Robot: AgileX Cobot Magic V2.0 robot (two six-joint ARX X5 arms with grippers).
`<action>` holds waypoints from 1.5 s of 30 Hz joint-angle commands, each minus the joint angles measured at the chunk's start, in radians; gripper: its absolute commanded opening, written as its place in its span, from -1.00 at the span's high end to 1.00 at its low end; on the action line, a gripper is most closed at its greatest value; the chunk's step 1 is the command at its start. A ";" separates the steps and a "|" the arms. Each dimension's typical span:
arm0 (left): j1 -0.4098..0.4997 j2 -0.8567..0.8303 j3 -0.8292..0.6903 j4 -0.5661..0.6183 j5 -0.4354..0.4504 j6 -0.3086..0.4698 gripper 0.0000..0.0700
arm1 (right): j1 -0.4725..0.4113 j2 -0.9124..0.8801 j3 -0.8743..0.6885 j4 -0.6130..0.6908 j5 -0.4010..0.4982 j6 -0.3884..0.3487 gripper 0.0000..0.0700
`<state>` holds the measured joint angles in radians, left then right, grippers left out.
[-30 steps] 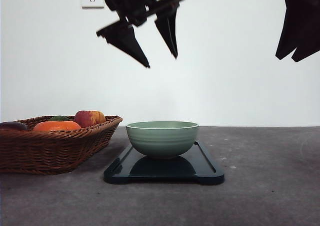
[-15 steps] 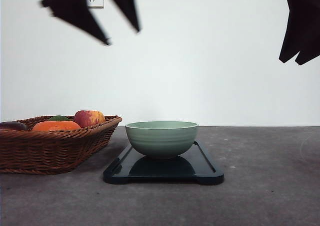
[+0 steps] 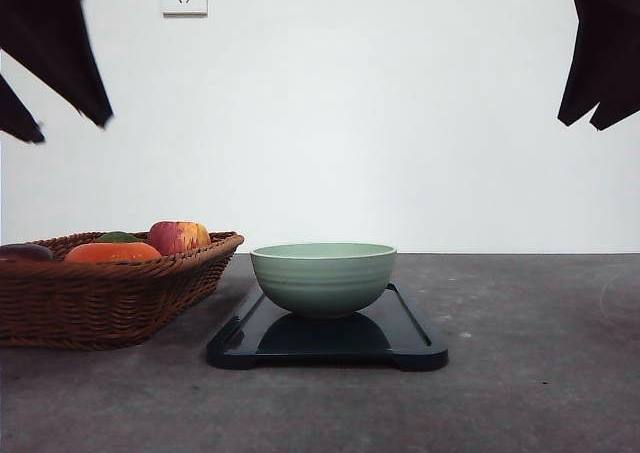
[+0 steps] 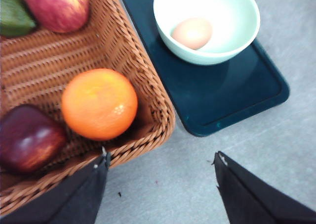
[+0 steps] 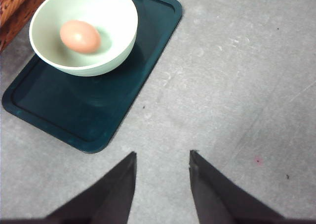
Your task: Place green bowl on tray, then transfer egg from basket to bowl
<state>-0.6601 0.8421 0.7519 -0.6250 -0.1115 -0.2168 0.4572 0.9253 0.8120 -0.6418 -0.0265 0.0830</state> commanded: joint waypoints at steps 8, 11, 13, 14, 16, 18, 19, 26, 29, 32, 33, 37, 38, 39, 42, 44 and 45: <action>0.014 -0.060 -0.002 -0.016 -0.025 0.002 -0.23 | 0.005 0.008 0.005 -0.019 -0.019 0.015 0.40; 0.014 -0.062 -0.002 -0.012 -0.024 0.002 0.55 | 0.005 0.008 0.005 -0.015 -0.025 0.015 0.91; 0.014 -0.062 -0.002 -0.010 -0.024 -0.002 0.94 | 0.005 0.008 0.005 -0.009 -0.027 0.016 0.96; 0.014 -0.062 -0.001 -0.012 -0.024 -0.003 0.99 | 0.005 0.008 0.005 -0.010 -0.032 0.016 0.97; 0.013 -0.063 -0.001 -0.011 -0.024 -0.002 1.00 | 0.005 0.006 0.005 -0.016 -0.041 0.014 0.97; 0.014 -0.063 -0.001 -0.010 -0.024 -0.002 1.00 | 0.005 0.006 0.005 -0.012 -0.040 0.014 0.97; 0.014 -0.063 -0.001 -0.010 -0.024 -0.002 1.00 | 0.005 0.006 0.005 -0.007 -0.040 0.014 0.97; 0.013 -0.063 -0.001 -0.010 -0.024 -0.002 1.00 | 0.005 0.006 0.005 0.028 -0.040 0.014 0.97; 0.014 -0.063 -0.001 -0.009 -0.024 -0.002 1.00 | 0.005 0.006 0.005 0.032 -0.040 0.014 0.97; 0.036 -0.075 -0.006 -0.008 -0.024 0.079 1.00 | 0.005 0.006 0.005 0.036 -0.040 0.014 0.97; 0.058 -0.085 -0.018 0.004 -0.023 0.085 1.00 | 0.005 0.006 0.005 0.036 -0.040 0.014 0.97; 0.185 -0.168 -0.125 0.139 -0.017 0.067 1.00 | 0.005 0.006 0.005 0.036 -0.040 0.014 0.97; 0.220 -0.196 -0.163 0.186 -0.014 0.062 1.00 | 0.005 0.006 0.005 0.036 -0.040 0.014 0.97; 0.257 -0.228 -0.207 0.235 -0.011 0.058 1.00 | 0.005 0.006 0.005 0.036 -0.040 0.014 0.97; 0.355 -0.328 -0.333 0.367 -0.010 0.054 1.00 | 0.005 0.006 0.005 0.036 -0.040 0.014 0.97; 0.410 -0.397 -0.410 0.436 -0.010 0.054 1.00 | 0.005 0.006 0.005 0.036 -0.040 0.014 0.97; 0.436 -0.436 -0.446 0.458 -0.010 0.054 1.00 | 0.005 0.006 0.005 0.036 -0.040 0.014 0.97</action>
<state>-0.2304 0.4214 0.3206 -0.1908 -0.1257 -0.1604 0.4572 0.9253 0.8116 -0.6159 -0.0666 0.0872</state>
